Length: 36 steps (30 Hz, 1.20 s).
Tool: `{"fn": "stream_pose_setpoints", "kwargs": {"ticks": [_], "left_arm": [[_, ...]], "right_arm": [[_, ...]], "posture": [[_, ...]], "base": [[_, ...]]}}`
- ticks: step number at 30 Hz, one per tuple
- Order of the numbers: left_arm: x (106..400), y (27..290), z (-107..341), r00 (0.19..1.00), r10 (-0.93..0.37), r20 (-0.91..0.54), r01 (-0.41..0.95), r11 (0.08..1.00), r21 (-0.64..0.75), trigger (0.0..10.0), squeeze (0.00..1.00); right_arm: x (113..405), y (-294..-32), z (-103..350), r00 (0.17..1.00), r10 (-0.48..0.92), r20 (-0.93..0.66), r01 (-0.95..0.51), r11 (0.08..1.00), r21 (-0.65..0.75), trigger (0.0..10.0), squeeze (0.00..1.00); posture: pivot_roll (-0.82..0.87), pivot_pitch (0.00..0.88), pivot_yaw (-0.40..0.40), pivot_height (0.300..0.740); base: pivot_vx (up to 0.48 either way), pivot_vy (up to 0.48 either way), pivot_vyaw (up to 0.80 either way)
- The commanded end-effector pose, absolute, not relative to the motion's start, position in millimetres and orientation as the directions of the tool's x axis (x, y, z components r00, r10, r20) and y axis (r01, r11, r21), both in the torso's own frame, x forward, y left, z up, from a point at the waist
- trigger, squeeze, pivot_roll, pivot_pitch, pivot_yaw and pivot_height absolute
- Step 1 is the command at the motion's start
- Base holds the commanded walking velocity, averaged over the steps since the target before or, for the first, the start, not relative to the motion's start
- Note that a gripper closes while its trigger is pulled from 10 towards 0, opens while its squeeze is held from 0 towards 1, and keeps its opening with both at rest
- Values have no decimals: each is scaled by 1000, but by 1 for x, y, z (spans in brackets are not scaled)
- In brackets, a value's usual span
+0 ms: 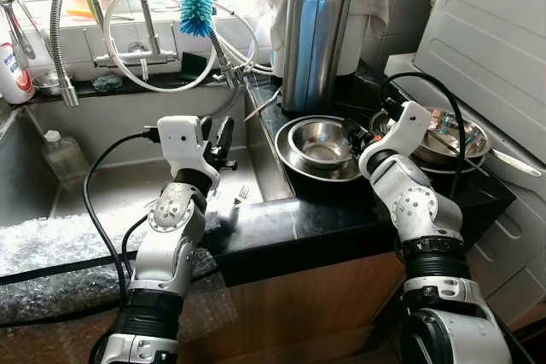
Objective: Kitchen organization
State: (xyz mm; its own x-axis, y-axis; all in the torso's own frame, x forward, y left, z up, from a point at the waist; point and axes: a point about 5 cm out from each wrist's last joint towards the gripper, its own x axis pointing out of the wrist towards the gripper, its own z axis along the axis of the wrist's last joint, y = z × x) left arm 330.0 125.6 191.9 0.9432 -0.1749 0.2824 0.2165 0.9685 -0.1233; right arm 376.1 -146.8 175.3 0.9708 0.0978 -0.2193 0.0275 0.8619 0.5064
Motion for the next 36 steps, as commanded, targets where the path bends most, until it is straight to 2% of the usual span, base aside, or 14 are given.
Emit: {"fn": "stream_pose_setpoints", "kwargs": {"ticks": [1,26,36], "left_arm": [[332,124,196,939,-188,288,228,967,-112,10000,0],[333,124,197,941,-176,289,216,970,-112,10000,0],[333,123,196,942,-177,287,216,970,-112,10000,0]], "right_arm": [[380,-145,182,973,100,-209,23,857,516,10000,0],[382,-139,180,964,124,-234,19,849,527,10000,0],[383,-135,181,958,154,-240,-22,878,477,10000,0]], "posture": [[-136,0,-21,740],[-136,0,-26,740],[-133,0,-27,740]], "base": [[0,0,0],[0,0,0],[0,0,0]]}}
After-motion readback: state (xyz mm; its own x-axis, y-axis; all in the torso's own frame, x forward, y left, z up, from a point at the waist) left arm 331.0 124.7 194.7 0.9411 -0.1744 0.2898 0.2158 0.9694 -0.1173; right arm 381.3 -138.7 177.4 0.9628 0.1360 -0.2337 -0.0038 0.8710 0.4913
